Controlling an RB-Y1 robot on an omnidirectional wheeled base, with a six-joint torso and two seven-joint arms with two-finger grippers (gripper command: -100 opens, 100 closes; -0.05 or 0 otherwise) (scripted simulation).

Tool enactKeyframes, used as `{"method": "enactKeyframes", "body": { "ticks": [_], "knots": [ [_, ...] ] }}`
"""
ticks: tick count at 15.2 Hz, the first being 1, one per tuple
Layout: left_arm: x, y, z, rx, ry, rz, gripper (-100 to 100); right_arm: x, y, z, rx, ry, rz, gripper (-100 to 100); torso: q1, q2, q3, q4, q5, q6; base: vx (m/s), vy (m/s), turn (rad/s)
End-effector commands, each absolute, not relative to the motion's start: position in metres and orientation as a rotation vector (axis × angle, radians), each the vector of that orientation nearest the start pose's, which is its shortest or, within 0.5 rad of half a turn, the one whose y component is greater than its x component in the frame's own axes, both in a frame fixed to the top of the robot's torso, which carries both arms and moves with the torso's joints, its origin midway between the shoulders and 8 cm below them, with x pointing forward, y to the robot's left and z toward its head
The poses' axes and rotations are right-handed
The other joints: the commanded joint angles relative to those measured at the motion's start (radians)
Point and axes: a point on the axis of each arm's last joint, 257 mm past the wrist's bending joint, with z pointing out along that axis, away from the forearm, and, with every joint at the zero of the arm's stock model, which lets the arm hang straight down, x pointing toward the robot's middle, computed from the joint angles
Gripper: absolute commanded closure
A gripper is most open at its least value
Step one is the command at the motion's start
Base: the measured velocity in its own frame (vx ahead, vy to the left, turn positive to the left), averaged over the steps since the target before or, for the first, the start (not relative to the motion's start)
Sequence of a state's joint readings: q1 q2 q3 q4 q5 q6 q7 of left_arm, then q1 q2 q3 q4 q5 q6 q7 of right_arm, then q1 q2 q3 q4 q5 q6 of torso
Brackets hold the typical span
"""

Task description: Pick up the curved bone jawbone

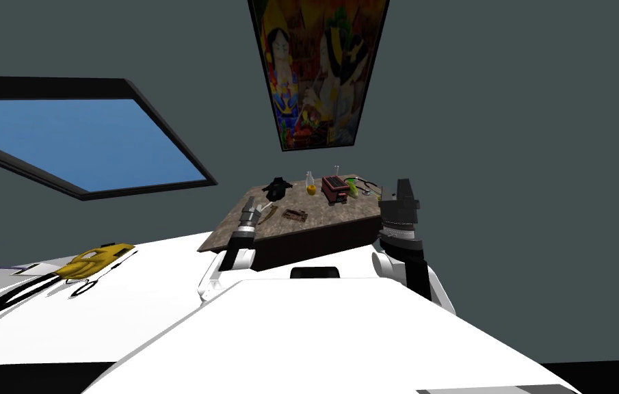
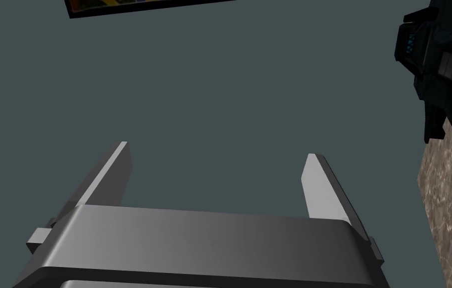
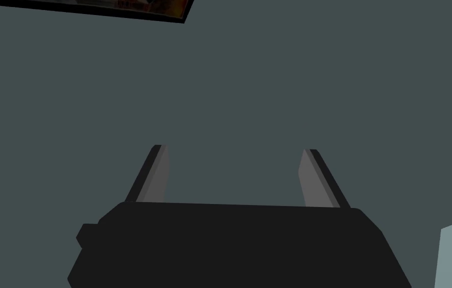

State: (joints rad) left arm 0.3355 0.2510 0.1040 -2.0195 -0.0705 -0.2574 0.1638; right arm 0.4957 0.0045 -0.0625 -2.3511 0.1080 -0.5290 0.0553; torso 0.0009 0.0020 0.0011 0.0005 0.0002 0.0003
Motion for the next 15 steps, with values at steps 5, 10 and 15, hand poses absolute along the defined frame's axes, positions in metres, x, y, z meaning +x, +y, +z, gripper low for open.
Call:
{"method": "enactKeyframes", "body": {
  "ticks": [5,10,15],
  "knots": [
    [0.468,0.359,-0.112,-0.933,1.057,-1.119,-100,0.323,-0.28,0.061,0.482,0.61,1.141,0,0.0,0.001,0.0,0.0,0.0,0.0,-0.041,0.002,-0.075],
    [0.492,0.392,-0.13,-1.04,1.073,-1.072,-100,0.323,-0.28,0.061,0.482,0.61,1.141,0,0.0,0.0,0.0,0.0,0.0,0.0,-0.028,0.0,-0.053],
    [0.503,0.416,-0.15,-1.134,1.088,-1.024,-100,0.323,-0.28,0.061,0.482,0.61,1.141,0,0.0,0.0,0.0,0.0,0.0,0.0,-0.029,0.001,-0.052]
  ]
}}
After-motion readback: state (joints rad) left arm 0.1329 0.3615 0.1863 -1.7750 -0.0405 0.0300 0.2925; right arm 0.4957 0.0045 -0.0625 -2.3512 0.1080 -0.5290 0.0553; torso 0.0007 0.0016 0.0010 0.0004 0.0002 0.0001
